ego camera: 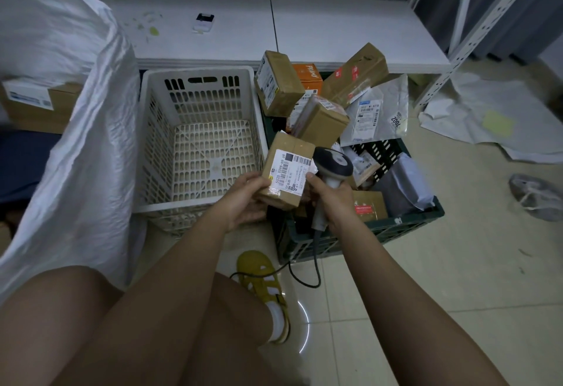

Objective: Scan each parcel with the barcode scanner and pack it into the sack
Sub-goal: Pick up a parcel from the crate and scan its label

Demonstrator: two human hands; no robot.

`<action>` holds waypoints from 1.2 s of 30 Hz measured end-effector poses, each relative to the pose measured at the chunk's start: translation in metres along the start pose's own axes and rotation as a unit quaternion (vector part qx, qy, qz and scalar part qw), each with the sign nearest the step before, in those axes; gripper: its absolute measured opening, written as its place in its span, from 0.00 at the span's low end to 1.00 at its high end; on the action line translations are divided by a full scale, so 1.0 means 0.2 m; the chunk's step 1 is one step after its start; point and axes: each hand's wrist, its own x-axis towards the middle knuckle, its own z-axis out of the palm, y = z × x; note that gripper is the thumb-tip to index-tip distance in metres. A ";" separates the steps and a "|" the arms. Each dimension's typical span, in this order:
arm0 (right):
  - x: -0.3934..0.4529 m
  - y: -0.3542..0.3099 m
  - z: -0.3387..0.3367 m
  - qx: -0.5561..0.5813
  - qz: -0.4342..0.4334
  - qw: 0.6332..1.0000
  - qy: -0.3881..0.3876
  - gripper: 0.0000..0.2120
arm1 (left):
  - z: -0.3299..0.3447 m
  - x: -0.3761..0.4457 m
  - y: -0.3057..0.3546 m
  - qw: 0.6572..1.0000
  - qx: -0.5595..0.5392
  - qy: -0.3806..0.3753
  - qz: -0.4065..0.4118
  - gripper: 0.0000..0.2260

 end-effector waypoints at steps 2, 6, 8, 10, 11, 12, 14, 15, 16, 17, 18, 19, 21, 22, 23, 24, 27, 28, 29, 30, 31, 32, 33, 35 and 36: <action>-0.03 -0.02 -0.04 -0.019 -0.010 1.000 0.007 0.26 | -0.01 0.00 0.01 0.997 0.026 0.034 0.061 0.17; -0.14 -0.08 -0.20 -0.123 -0.091 0.987 -0.054 0.16 | -0.02 -0.02 0.03 0.981 0.088 0.080 0.152 0.22; -0.21 -0.12 -0.27 -0.197 -0.128 0.963 -0.130 0.13 | -0.02 -0.02 0.03 0.974 0.115 0.091 0.172 0.22; -0.24 -0.13 -0.32 -0.259 -0.146 0.938 -0.177 0.13 | -0.01 -0.02 0.03 0.972 0.133 0.088 0.174 0.22; -0.25 -0.13 -0.34 -0.286 -0.151 0.928 -0.185 0.14 | -0.01 -0.02 0.02 0.971 0.139 0.086 0.173 0.22; -0.26 -0.13 -0.34 -0.309 -0.155 0.919 -0.188 0.16 | 0.00 -0.02 0.02 0.971 0.143 0.084 0.172 0.22; -0.27 -0.13 -0.35 -0.352 -0.164 0.902 -0.187 0.16 | 0.01 -0.03 0.02 0.971 0.145 0.083 0.169 0.22; -0.27 -0.12 -0.35 -0.371 -0.172 0.894 -0.185 0.15 | 0.01 -0.03 0.02 0.972 0.144 0.083 0.168 0.22; -0.28 -0.12 -0.35 -0.384 -0.180 0.887 -0.184 0.14 | 0.01 -0.03 0.02 0.972 0.144 0.083 0.167 0.22; -0.28 -0.11 -0.35 -0.391 -0.186 0.883 -0.182 0.14 | 0.01 -0.03 0.02 0.972 0.144 0.082 0.167 0.22; -0.29 -0.11 -0.35 -0.395 -0.189 0.881 -0.177 0.15 | 0.01 -0.03 0.02 0.972 0.145 0.083 0.167 0.22; -0.29 -0.11 -0.35 -0.399 -0.190 0.881 -0.171 0.15 | 0.01 -0.02 0.02 0.972 0.145 0.084 0.167 0.22; -0.28 -0.10 -0.35 -0.400 -0.188 0.882 -0.163 0.14 | 0.01 -0.01 0.01 0.972 0.145 0.084 0.167 0.22; -0.28 -0.10 -0.35 -0.397 -0.186 0.885 -0.159 0.14 | 0.00 -0.01 0.01 0.972 0.146 0.084 0.167 0.22; -0.28 -0.10 -0.35 -0.393 -0.184 0.888 -0.154 0.14 | 0.00 0.00 0.01 0.972 0.147 0.083 0.166 0.22; -0.28 -0.10 -0.35 -0.389 -0.182 0.890 -0.151 0.14 | 0.00 0.00 0.00 0.972 0.149 0.082 0.165 0.22; -0.29 -0.11 -0.35 -0.383 -0.184 0.893 -0.152 0.17 | -0.01 0.01 0.00 0.971 0.151 0.084 0.165 0.23; -0.30 -0.12 -0.35 -0.377 -0.182 0.895 -0.152 0.17 | -0.01 0.01 0.00 0.971 0.148 0.087 0.167 0.22; -0.30 -0.12 -0.35 -0.369 -0.181 0.899 -0.152 0.17 | -0.01 0.01 0.00 0.971 0.147 0.091 0.167 0.22; -0.31 -0.13 -0.35 -0.354 -0.180 0.905 -0.153 0.16 | -0.01 0.00 0.00 0.971 0.144 0.092 0.168 0.22; -0.32 -0.13 -0.35 -0.333 -0.177 0.914 -0.152 0.14 | 0.00 -0.01 0.00 0.972 0.135 0.093 0.168 0.22; -0.33 -0.14 -0.35 -0.309 -0.173 0.924 -0.147 0.12 | 0.00 -0.02 0.01 0.974 0.119 0.094 0.169 0.21; -0.34 -0.15 -0.34 -0.283 -0.169 0.934 -0.140 0.12 | 0.01 -0.04 0.02 0.976 0.098 0.095 0.171 0.21; -0.38 -0.18 -0.30 -0.233 -0.167 0.948 -0.136 0.11 | 0.01 -0.09 0.05 0.974 0.056 0.112 0.187 0.20; -0.39 -0.20 -0.27 -0.214 -0.174 0.951 -0.138 0.13 | 0.00 -0.12 0.06 0.971 0.037 0.125 0.199 0.20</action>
